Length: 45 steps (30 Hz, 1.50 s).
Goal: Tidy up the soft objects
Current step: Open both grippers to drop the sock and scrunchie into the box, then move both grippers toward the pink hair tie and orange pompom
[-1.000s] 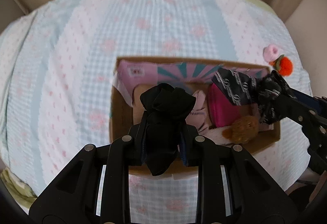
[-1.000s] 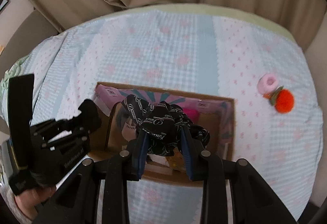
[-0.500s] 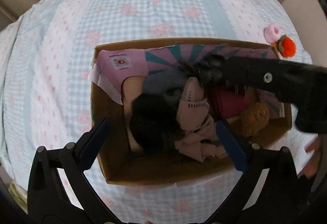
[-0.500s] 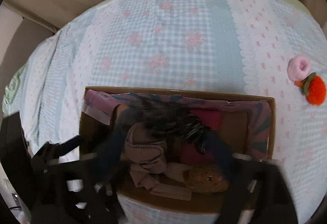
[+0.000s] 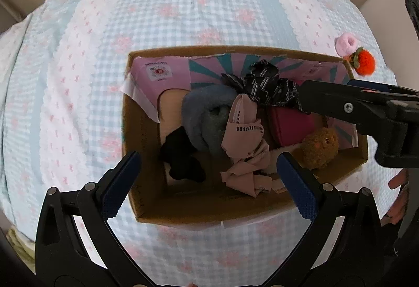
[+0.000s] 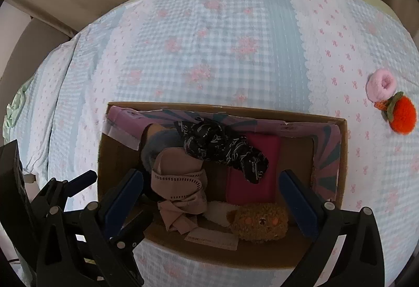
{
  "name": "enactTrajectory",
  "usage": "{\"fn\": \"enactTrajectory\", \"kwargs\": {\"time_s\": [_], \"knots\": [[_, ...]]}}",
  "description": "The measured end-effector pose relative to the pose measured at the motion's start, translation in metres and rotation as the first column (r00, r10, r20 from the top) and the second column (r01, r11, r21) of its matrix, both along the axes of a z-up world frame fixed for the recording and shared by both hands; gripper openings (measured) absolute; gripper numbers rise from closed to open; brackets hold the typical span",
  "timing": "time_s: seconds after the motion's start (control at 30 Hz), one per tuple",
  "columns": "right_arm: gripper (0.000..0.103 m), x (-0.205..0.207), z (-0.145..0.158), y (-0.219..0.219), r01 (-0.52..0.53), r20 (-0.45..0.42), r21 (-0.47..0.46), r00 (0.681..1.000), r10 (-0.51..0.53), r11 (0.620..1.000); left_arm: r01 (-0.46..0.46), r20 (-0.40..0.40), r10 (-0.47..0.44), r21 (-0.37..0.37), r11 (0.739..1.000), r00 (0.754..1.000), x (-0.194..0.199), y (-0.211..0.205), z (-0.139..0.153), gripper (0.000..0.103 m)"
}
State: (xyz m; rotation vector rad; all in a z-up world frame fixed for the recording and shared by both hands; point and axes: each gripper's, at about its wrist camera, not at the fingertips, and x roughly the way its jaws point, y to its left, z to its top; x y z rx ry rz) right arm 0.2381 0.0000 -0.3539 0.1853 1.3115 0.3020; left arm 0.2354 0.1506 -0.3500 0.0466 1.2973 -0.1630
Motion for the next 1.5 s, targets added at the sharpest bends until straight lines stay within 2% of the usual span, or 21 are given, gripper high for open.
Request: {"fn": "enactTrajectory", "kwargs": {"time_s": [0.23,0.5,0.57,0.7,0.77,0.87,1.0,1.17,1.37,1.5], "knots": [[0.103,-0.018,0.035,-0.010,-0.007,0.066,-0.013,0.998,0.008,1.000,-0.029,0.055,0.029,0.002,1.000,0.998,-0.012,-0.003,0.037,0.103],[0.103,-0.069,0.116,-0.033,-0.006,0.228,-0.098,0.973,0.028,0.995,-0.061,0.174,0.048,0.072,0.996,0.984,-0.052,-0.016,0.111,0.103],[0.103,-0.090,0.139,-0.046,0.004,0.276,-0.114,0.961,0.028,0.994,-0.068,0.216,0.048,0.089,0.994,0.975,-0.066,-0.022,0.132,0.103],[0.103,-0.117,0.165,-0.078,0.033,0.320,-0.093,0.947,-0.002,0.995,-0.085,0.279,0.048,0.120,0.989,0.959,-0.088,-0.040,0.161,0.103],[0.103,-0.128,0.174,-0.099,0.065,0.343,-0.084,0.939,-0.032,0.994,-0.093,0.293,0.057,0.112,0.989,0.954,-0.093,-0.049,0.170,0.103],[0.103,-0.141,0.182,-0.129,0.123,0.370,-0.097,0.926,-0.079,0.988,-0.069,0.301,0.044,0.072,0.995,0.953,-0.094,-0.067,0.180,0.103],[0.103,-0.146,0.187,-0.166,0.171,0.385,-0.101,0.915,-0.120,0.980,-0.006,0.317,-0.023,0.089,0.996,0.948,-0.088,-0.106,0.186,0.103],[0.103,-0.139,0.183,-0.219,0.227,0.386,-0.113,0.907,-0.168,0.967,0.067,0.316,-0.083,0.063,0.996,0.945,-0.066,-0.152,0.188,0.103],[0.103,-0.112,0.166,-0.266,0.232,0.384,-0.125,0.908,-0.168,0.965,0.166,0.275,-0.178,0.067,0.984,0.945,-0.019,-0.214,0.172,0.103],[0.103,-0.081,0.140,-0.291,0.213,0.372,-0.120,0.915,-0.155,0.970,0.220,0.213,-0.220,0.028,0.975,0.952,0.032,-0.252,0.144,0.103]]}}
